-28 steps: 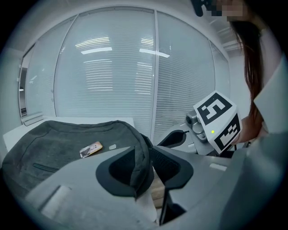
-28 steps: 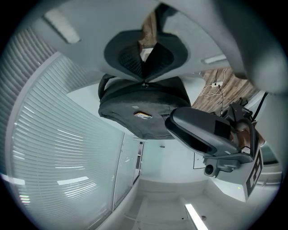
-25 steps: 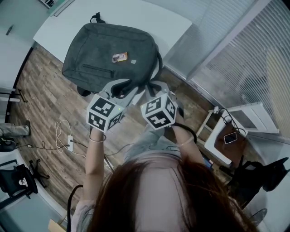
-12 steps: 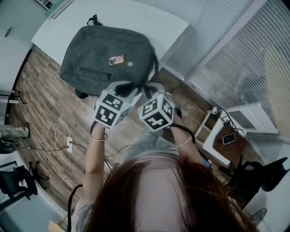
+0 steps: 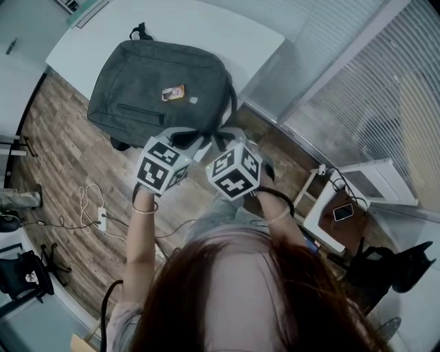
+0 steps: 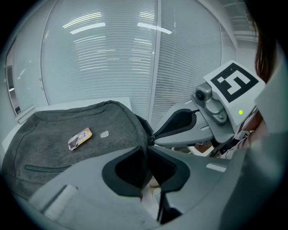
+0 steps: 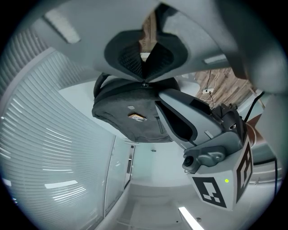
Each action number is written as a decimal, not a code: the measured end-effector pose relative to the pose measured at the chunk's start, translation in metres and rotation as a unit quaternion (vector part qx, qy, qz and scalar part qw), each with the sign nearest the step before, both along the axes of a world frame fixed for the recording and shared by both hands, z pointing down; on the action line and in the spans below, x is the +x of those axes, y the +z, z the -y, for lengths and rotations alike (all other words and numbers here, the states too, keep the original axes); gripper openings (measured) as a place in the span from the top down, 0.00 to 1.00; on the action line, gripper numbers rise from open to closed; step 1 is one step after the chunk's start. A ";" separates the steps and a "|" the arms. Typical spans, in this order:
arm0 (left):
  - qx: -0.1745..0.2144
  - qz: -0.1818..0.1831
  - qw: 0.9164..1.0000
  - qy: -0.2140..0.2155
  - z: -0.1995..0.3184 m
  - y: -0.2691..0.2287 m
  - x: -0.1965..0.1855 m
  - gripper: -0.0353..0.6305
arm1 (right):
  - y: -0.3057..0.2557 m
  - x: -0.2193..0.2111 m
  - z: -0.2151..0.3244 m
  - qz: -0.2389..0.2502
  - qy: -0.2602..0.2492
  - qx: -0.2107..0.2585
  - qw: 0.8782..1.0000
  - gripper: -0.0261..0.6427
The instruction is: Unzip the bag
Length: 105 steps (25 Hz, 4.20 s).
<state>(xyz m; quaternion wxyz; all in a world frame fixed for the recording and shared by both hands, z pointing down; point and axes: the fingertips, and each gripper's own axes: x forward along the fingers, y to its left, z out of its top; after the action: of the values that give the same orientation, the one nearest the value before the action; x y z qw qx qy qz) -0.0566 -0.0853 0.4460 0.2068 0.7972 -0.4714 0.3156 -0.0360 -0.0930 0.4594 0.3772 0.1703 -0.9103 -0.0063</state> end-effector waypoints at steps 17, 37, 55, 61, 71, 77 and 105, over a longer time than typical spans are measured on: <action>-0.010 -0.046 0.999 -0.005 0.001 0.006 -0.001 0.86 | 0.000 0.006 0.029 0.007 0.006 -0.050 0.999 0.95; -0.036 -0.097 0.995 0.008 0.004 0.007 -0.002 0.86 | -0.002 0.008 0.081 -0.002 0.006 -0.014 1.000 0.95; -0.054 -0.127 0.990 0.020 0.005 0.009 -0.005 0.86 | -0.001 0.000 0.122 -0.008 0.024 0.007 1.000 0.95; -0.050 -0.124 0.991 0.020 0.004 0.009 -0.006 0.86 | -0.003 0.000 0.126 -0.004 0.030 0.024 0.999 0.95; -0.049 -0.124 0.991 0.019 0.005 0.010 -0.005 0.86 | -0.003 -0.002 0.133 -0.026 -0.007 0.035 0.999 0.95; -0.046 -0.127 0.991 0.019 0.005 0.009 -0.006 0.86 | -0.004 -0.005 0.143 -0.029 -0.026 0.035 0.999 0.95; -0.065 -0.147 0.987 0.023 0.009 0.011 -0.005 0.86 | 0.000 -0.032 0.195 -0.012 -0.117 0.026 0.993 0.95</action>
<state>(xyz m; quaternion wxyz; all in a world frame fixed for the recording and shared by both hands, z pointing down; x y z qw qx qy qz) -0.0619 -0.0942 0.4570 0.3186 0.8301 -0.3960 0.2293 -0.0679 -0.2885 0.4597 0.3806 0.0722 -0.9188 -0.0760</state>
